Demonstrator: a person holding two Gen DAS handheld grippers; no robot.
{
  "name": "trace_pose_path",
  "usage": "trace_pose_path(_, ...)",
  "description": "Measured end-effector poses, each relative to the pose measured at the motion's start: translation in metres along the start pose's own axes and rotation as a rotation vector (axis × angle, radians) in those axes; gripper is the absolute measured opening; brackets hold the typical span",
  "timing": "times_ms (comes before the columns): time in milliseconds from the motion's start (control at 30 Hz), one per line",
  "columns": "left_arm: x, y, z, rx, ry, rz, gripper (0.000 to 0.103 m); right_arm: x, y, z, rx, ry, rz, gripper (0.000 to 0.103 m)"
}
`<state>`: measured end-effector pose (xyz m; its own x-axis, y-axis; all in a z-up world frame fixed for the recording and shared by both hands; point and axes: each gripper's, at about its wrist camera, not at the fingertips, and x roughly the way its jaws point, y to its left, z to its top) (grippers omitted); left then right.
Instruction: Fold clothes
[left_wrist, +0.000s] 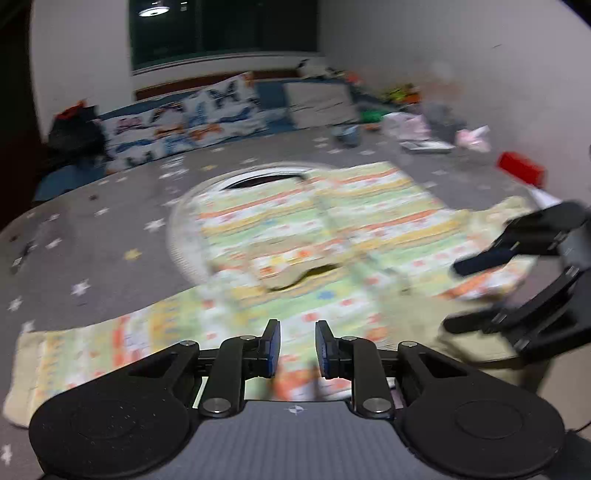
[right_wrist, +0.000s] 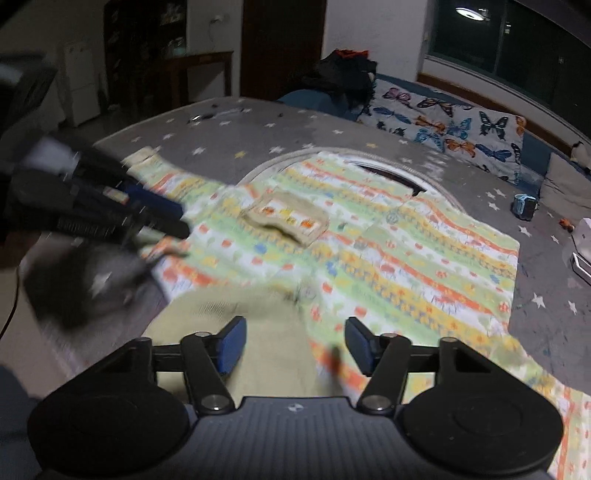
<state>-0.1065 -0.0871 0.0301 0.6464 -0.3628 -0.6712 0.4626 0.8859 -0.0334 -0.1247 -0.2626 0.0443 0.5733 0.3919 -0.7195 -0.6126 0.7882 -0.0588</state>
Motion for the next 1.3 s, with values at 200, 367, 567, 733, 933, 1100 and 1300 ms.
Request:
trace_pose_path(200, -0.011, -0.023, 0.008, 0.055, -0.034, -0.123, 0.023, -0.015, 0.016, -0.014, -0.063, 0.022, 0.046, 0.044)
trace_pose_path(367, -0.011, -0.039, 0.004, 0.108, -0.03, -0.175, 0.023, -0.005, 0.026, -0.016, -0.066, 0.03, 0.069, 0.028)
trace_pose_path(567, -0.009, -0.048, -0.001, 0.159, -0.024, -0.195, 0.025, -0.005, 0.019, -0.015, -0.033, 0.028, 0.059, 0.006)
trace_pose_path(733, 0.005, -0.061, -0.003, 0.241, 0.0, -0.165, 0.028, -0.018, -0.007, -0.011, 0.086, 0.005, 0.063, 0.005)
trace_pose_path(933, 0.022, -0.074, -0.007, 0.339, 0.033, -0.128, 0.027, -0.034, -0.034, -0.006, 0.198, -0.035, 0.067, 0.005)
trace_pose_path(1100, 0.033, -0.077, -0.01, 0.394, 0.067, -0.113, 0.029, -0.037, -0.042, -0.006, 0.23, -0.051, 0.07, 0.005)
trace_pose_path(1300, 0.035, -0.07, -0.006, 0.313, 0.061, -0.161, 0.006, -0.036, -0.043, -0.009, 0.252, -0.058, 0.073, 0.005)
